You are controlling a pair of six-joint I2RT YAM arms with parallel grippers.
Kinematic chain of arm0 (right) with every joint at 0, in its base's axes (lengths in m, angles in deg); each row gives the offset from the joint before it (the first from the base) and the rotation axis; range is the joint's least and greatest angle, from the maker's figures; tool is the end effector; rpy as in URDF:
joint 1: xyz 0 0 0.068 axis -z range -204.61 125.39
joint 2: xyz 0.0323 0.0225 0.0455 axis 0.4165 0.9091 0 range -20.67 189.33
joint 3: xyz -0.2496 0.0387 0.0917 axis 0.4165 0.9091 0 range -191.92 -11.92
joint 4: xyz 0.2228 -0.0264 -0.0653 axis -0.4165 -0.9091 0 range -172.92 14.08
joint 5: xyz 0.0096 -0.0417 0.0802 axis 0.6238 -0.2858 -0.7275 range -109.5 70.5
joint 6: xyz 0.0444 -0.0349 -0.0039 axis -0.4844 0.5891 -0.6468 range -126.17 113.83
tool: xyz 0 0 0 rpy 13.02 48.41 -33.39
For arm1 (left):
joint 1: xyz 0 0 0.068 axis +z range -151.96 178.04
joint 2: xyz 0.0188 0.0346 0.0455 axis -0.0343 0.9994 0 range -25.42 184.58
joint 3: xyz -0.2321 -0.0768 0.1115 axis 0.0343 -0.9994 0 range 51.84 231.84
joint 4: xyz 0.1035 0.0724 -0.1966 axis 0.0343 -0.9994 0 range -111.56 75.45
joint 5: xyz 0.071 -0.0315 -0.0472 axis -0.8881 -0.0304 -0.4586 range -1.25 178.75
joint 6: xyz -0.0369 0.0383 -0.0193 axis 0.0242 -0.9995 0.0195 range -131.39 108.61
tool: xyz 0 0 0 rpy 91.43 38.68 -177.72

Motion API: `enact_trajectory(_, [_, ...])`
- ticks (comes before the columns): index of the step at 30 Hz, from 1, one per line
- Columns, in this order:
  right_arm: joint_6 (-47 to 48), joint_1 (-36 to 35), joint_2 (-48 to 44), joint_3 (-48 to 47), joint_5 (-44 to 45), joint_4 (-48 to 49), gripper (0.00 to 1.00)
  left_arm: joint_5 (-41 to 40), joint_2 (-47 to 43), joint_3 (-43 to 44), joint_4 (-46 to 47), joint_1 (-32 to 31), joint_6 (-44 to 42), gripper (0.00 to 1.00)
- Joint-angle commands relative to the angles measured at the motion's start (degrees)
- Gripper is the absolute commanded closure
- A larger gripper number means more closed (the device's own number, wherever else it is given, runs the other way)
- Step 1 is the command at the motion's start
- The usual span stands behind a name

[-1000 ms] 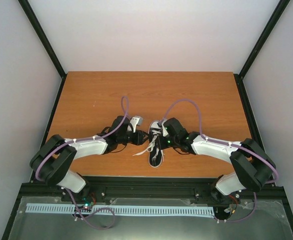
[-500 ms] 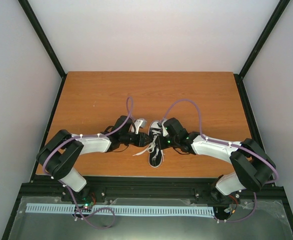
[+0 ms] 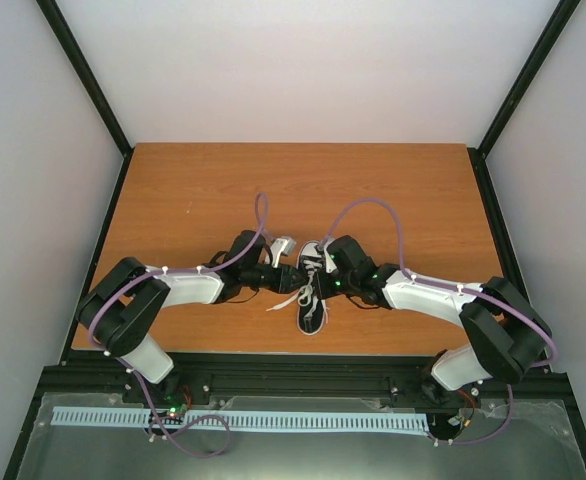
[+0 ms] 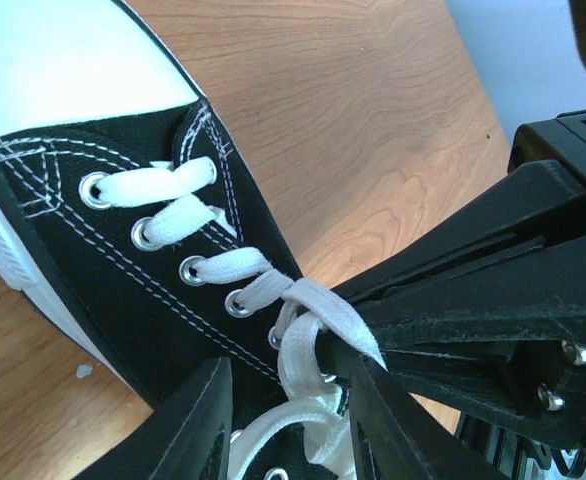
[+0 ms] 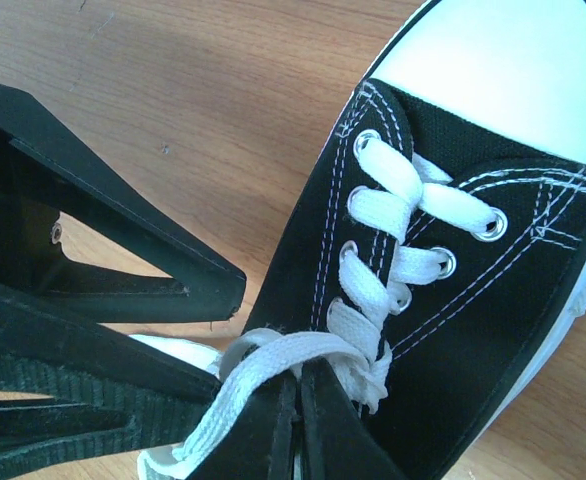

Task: Tie the shoes

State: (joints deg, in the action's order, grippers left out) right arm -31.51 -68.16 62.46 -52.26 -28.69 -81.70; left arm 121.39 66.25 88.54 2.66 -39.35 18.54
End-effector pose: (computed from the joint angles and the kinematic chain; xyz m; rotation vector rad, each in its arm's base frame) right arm 0.1858 0.1853 0.1845 -0.4782 2.4966 0.7117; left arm 0.2135 -0.1899 0.1657 0.4988 2.3660 -1.2339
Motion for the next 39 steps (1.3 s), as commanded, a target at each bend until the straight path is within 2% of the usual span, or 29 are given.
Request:
enact_trajectory(1, [-0.25, -0.48, -0.75, 0.37, 0.41, 1.05, 0.97, 1.75, 0.25, 1.53, 3.0, 0.38, -0.27, 0.65])
enact_trajectory(23, [0.02, -0.49, -0.62, 0.54, -0.62, 1.63, 0.97, 6.02, 4.29, 2.7, 7.84, 0.38, 1.95, 0.61])
enact_trajectory(32, [0.03, -0.48, -0.83, 0.52, -0.45, 1.65, 0.97, 6.69, 5.24, 2.84, 9.04, 0.38, 2.56, 0.84])
enact_trajectory(35, [-0.12, -0.48, -1.24, 0.73, -0.07, 1.61, 0.97, 6.31, 5.19, 2.7, 9.07, 0.38, 2.67, 0.94])
enact_trajectory(39, [-0.15, -0.49, -3.1, 1.2, 1.4, 0.87, 0.97, 3.87, 3.84, 1.65, 8.64, 0.39, 2.51, 0.99])
